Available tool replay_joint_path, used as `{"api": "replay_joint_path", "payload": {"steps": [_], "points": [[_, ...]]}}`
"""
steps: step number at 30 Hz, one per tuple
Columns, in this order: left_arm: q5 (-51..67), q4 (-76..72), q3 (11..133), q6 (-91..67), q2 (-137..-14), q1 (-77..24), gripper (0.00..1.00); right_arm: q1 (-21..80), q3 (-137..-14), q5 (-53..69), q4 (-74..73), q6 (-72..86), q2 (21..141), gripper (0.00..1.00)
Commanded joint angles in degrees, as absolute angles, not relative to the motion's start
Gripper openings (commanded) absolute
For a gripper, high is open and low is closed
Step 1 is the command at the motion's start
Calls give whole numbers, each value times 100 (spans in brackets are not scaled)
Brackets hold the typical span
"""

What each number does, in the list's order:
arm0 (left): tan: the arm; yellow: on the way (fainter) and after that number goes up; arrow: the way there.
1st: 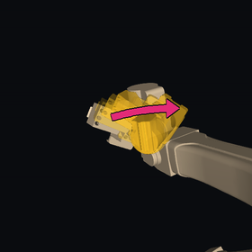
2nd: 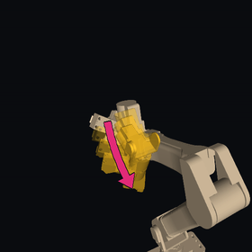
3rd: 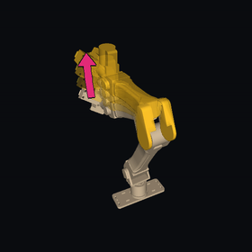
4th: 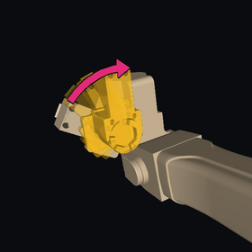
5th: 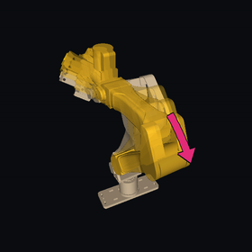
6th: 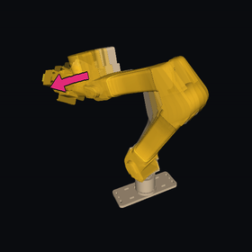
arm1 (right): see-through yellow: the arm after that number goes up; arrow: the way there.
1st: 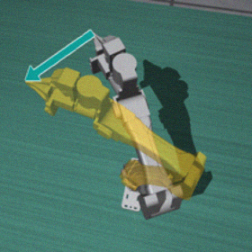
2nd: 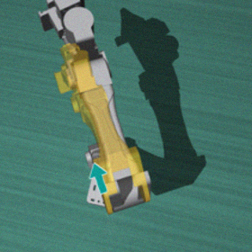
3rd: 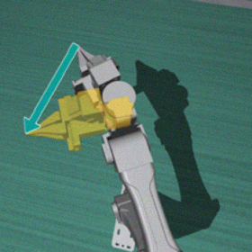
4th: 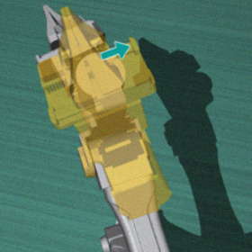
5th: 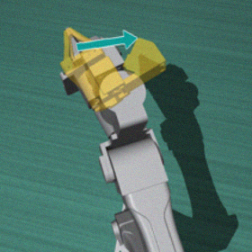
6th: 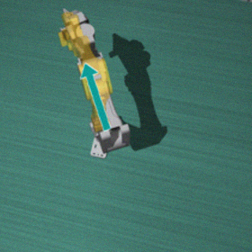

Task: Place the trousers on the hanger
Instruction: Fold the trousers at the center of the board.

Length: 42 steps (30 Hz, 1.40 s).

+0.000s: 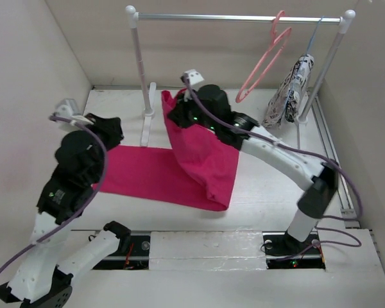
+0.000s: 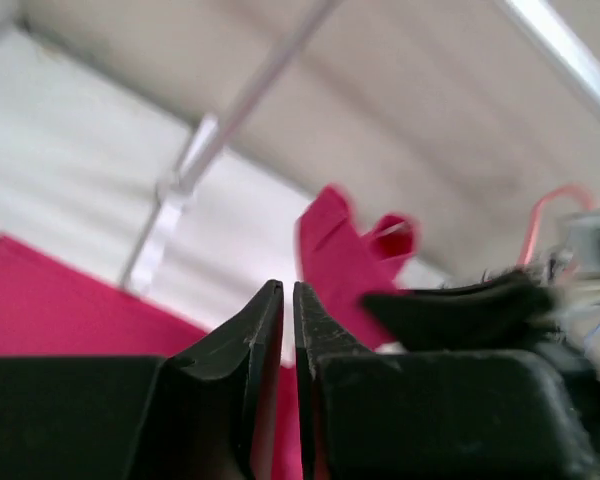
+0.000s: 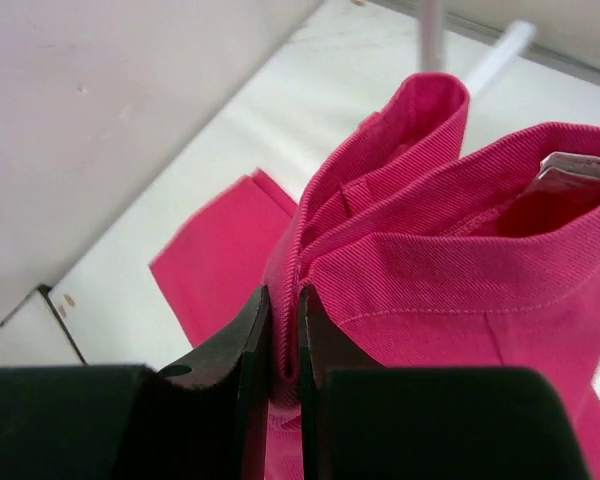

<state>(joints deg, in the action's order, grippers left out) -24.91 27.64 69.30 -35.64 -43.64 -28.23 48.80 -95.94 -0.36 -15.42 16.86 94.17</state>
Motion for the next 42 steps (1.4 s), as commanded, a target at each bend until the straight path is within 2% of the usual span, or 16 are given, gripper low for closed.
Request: {"api": "replay_joint_path", "payload": {"steps": [1, 6, 7, 8, 9, 11, 14, 16, 18, 20, 22, 23, 27, 32, 38, 42], "points": [[-3679, 3260, 8142, -3138, -4570, -2821, 7, 5272, -10937, 359, -142, 1880, 10333, 0], [-4604, 3445, 9421, -2646, -4860, -2874, 7, 5817, -12495, 1115, 360, 2328, 12231, 0], [-4675, 3471, 9457, -2672, -4843, -2874, 8, 5914, -12759, 1229, 404, 2494, 12887, 5], [-4711, 3489, 9396, -2689, -4825, -2874, 9, 5993, -13023, 1552, 509, 2566, 13242, 35], [-4737, 3454, 9326, -2681, -4773, -2874, 11, 6055, -13547, 1738, 458, 2662, 13558, 52], [-4808, 3331, 8922, -2715, -4588, -2874, 22, 6056, -13894, 2439, 81, 2856, 14112, 75], [-4808, 3287, 8334, -2760, -4404, -2874, 42, 5916, -12521, 2331, 534, 2541, 13111, 77], [-4755, 3348, 7782, -2864, -4351, -2874, 44, 5749, -11005, 2171, 676, 2365, 12440, 78], [-4467, 3261, 7254, -3162, -4298, -2874, 44, 5530, -10138, 2171, 861, 2347, 11624, 70], [-4150, 2876, 6314, -3252, -4341, -2874, 45, 5441, -9135, 2110, 652, 2067, 11164, 56], [-3651, 2647, 5734, -3507, -4743, -2874, 45, 5388, -8607, 1996, 344, 1768, 10601, 25], [-3265, 2271, 5243, -3611, -5312, -2813, 45, 5388, -7830, 1943, 73, 1540, 10121, 0], [-2288, 1768, 4888, -3464, -6080, -2171, 45, 5388, -6759, 1679, -264, 1380, 9616, 0], [-119, 1116, 4219, -3410, -6916, 12, 45, 5335, -5356, 1600, -106, 1310, 9439, 0], [1911, 951, 3394, -3937, -7620, 1826, 44, 4757, -4650, 1433, 35, 1239, 9677, 0], [2259, 922, 2865, -4052, -7516, 2347, 44, 4203, -4438, 1284, -297, 977, 9502, 0]]}}
